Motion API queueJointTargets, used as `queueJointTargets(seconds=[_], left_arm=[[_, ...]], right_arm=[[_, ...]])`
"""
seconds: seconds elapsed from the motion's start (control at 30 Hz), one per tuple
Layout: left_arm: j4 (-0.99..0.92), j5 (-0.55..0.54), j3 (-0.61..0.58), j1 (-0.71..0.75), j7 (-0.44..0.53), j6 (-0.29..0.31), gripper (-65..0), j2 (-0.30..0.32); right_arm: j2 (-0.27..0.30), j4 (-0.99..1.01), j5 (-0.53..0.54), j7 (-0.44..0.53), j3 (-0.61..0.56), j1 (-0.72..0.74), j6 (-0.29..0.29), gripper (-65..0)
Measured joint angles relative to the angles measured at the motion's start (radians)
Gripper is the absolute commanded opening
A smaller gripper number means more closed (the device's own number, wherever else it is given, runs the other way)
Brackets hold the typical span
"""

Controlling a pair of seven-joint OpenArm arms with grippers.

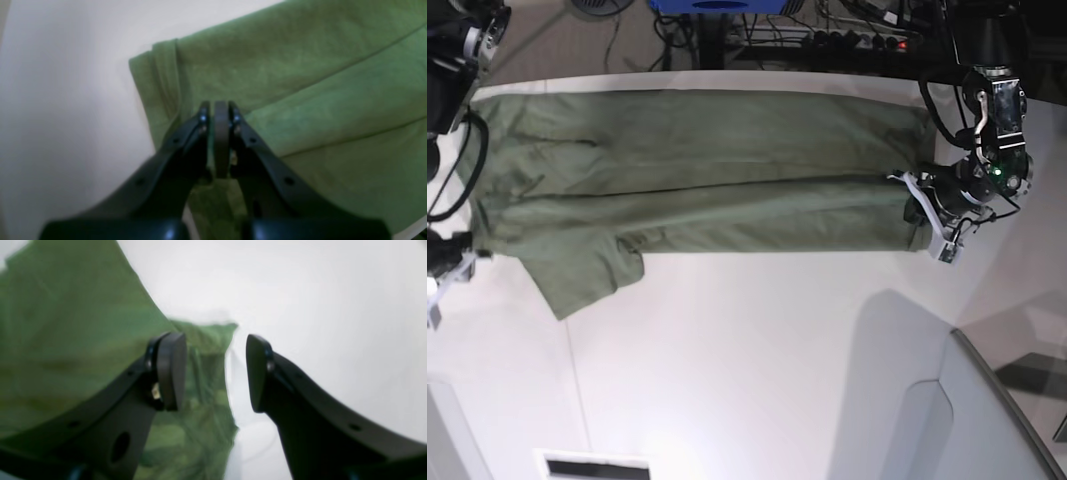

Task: Layout the t-shirt on the table in an organized manner, then fold the t-shirt properly
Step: 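Fold the held edge over the shirt body with both grippers, then regrasp the folded edge with both grippers and pull it taut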

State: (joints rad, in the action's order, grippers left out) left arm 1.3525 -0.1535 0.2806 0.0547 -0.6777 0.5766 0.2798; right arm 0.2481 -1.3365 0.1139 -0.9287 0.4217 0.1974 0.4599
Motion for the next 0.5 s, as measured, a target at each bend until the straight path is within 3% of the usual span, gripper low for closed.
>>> queueJointTargets(seconds=[0.07, 0.23, 0.37, 0.5], left_arm=[[-0.002, 0.000, 0.000, 0.000, 0.000, 0.000, -65.0, -0.002], [-0.002, 0.003, 0.001, -0.006, -0.001, 0.000, -65.0, -0.005], [-0.004, 0.000, 0.002, -0.002, 0.000, 0.000, -65.0, -0.003], [-0.004, 0.000, 0.002, -0.002, 0.001, -0.001, -65.0, -0.003]], right_arm=[[0.014, 0.146, -0.006, 0.037, -0.071, 0.076, 0.001, -30.0], [0.032, 0.592, 0.014, 0.292, -0.217, 0.256, 0.006, -29.7], [0.049, 0.806, -0.006, 0.366, -0.229, 0.326, -0.001, -29.7], [0.042, 0.888, 0.003, 0.449, -0.229, 0.357, -0.002, -29.7]])
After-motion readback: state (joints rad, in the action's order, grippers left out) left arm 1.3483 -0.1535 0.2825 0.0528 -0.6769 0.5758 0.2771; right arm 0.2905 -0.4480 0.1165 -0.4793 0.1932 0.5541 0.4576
